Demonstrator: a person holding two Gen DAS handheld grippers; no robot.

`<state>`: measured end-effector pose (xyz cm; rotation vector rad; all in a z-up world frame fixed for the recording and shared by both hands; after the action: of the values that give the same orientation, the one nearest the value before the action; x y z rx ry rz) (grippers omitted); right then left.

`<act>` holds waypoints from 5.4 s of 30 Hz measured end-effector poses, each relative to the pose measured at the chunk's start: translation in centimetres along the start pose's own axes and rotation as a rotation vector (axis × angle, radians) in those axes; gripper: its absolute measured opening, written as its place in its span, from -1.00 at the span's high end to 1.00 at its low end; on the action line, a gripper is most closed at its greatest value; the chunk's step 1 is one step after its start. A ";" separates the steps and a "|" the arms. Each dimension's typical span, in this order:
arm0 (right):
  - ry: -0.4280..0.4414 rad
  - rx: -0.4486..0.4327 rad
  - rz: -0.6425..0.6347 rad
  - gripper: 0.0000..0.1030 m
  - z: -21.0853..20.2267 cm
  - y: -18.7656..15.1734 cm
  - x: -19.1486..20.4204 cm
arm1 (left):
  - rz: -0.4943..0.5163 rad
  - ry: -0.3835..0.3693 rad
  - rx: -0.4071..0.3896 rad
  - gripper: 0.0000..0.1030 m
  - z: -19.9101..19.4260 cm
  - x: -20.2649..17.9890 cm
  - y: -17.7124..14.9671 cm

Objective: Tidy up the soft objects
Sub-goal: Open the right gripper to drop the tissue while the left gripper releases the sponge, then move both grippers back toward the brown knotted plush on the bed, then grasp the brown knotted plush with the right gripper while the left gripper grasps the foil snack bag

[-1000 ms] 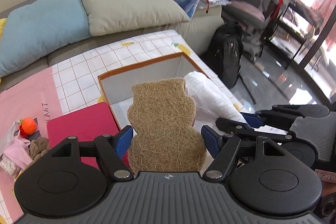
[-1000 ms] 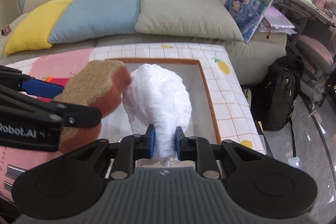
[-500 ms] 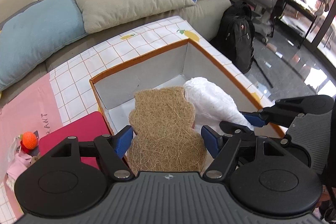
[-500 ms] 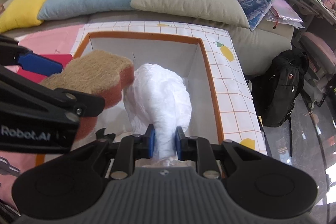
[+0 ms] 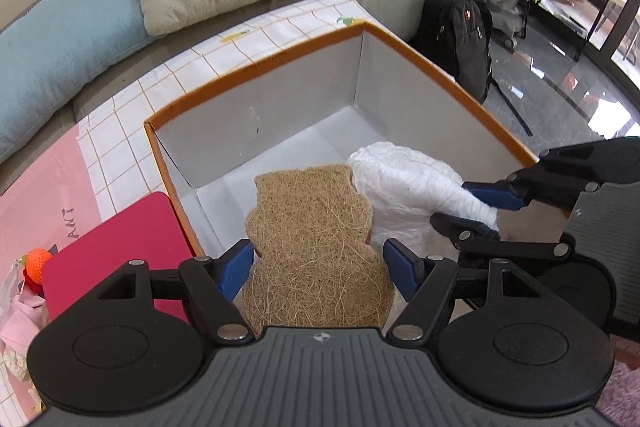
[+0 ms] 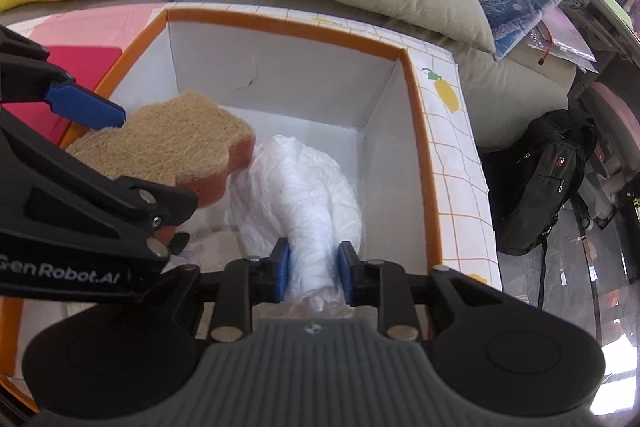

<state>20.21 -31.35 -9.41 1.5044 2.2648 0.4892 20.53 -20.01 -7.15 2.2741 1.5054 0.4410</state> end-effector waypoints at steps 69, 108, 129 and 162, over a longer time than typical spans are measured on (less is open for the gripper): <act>0.193 -0.249 -0.105 -0.27 -10.0 -0.3 23.6 | -0.409 0.181 -0.217 -0.67 -14.8 17.2 -22.0; 0.112 -0.174 -0.813 -0.23 2.2 3.6 33.7 | 0.008 0.198 -0.119 -0.71 -5.2 22.4 -20.5; 0.153 -0.127 -0.721 0.23 3.7 4.4 33.4 | -0.006 0.167 0.024 -0.42 0.2 22.6 -18.7; 0.342 -0.177 -0.316 0.68 -8.7 1.9 29.1 | -0.405 0.176 -0.016 0.13 -11.3 19.0 -23.4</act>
<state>7.13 -4.38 -4.35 1.0122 2.5726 0.8772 3.76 7.46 -7.29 1.8873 1.9826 0.5383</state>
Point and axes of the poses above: each gripper's, at about its wrist camera, not at the fingertips, and z roughly the way its jaws point, x to its left, y to its top, the point moved 2 cm from there along z, roughly the way its jaws point, and after that the axes turned 3 degrees about y, right-handed, at the moved point
